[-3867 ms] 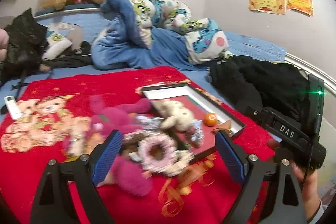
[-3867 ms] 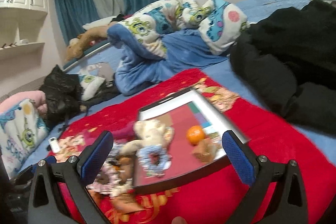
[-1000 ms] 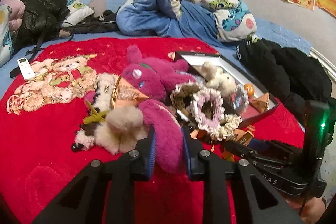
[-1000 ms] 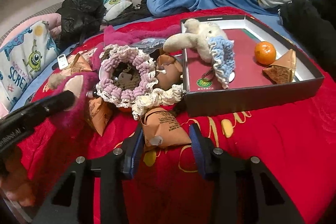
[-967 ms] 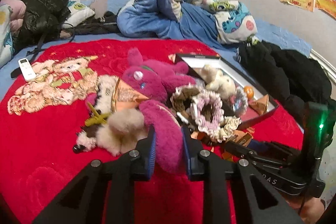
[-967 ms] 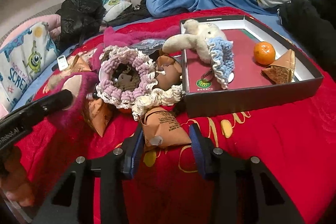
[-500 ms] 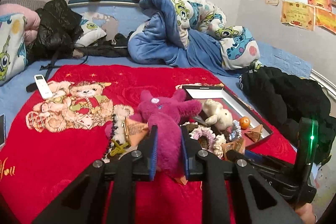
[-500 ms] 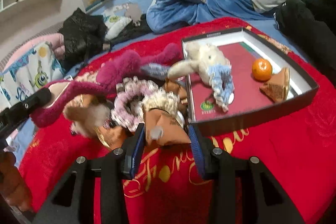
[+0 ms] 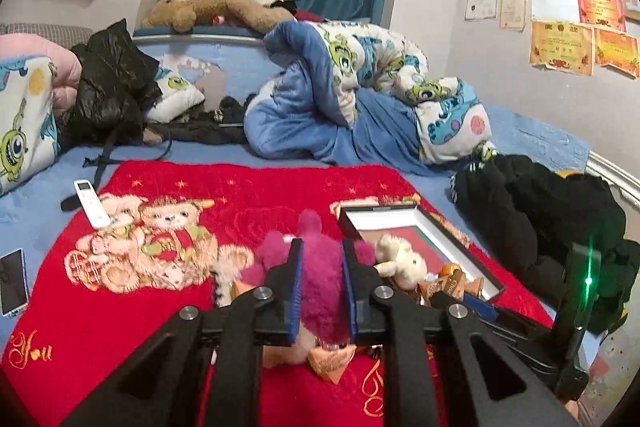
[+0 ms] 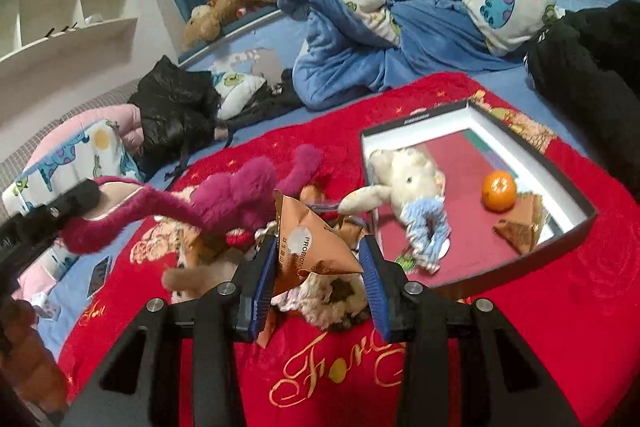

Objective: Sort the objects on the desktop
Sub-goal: 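Close the right gripper on the brown packet while the left gripper grasps the magenta plush, then lift the magenta plush with the left gripper while the right gripper lifts the packet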

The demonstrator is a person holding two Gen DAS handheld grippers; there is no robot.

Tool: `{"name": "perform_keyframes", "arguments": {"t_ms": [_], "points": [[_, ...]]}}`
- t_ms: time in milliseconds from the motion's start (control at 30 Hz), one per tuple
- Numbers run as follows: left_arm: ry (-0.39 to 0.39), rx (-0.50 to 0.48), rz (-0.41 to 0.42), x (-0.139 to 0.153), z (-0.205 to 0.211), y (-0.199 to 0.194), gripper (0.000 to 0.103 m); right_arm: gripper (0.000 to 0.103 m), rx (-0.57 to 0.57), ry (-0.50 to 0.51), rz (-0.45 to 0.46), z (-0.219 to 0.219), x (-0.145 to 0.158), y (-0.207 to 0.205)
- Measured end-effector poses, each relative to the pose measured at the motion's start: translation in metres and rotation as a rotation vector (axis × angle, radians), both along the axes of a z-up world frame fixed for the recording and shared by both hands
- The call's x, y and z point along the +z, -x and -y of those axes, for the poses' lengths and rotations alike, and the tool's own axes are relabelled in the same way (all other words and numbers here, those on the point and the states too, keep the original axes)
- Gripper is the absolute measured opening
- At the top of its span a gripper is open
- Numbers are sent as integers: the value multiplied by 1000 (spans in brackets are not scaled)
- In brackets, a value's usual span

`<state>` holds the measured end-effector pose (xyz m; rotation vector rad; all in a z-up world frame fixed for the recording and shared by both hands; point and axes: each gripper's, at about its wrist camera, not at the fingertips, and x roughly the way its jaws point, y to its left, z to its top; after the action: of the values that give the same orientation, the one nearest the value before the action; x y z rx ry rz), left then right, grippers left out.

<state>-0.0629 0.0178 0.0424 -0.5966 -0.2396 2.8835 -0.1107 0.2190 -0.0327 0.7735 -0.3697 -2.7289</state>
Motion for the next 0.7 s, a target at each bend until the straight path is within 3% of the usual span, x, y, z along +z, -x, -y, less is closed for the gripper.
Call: {"name": "perform_keyframes", "arguments": {"t_ms": [267, 533, 700], "points": [[5, -1, -29, 30, -16, -3, 16, 40, -40, 44, -31, -25, 7, 11], [69, -41, -97, 73, -57, -5, 11, 40, -70, 97, -55, -52, 15, 9], [74, -63, -89, 69, -71, -9, 11, 40, -82, 129, -30, -65, 11, 8]]}}
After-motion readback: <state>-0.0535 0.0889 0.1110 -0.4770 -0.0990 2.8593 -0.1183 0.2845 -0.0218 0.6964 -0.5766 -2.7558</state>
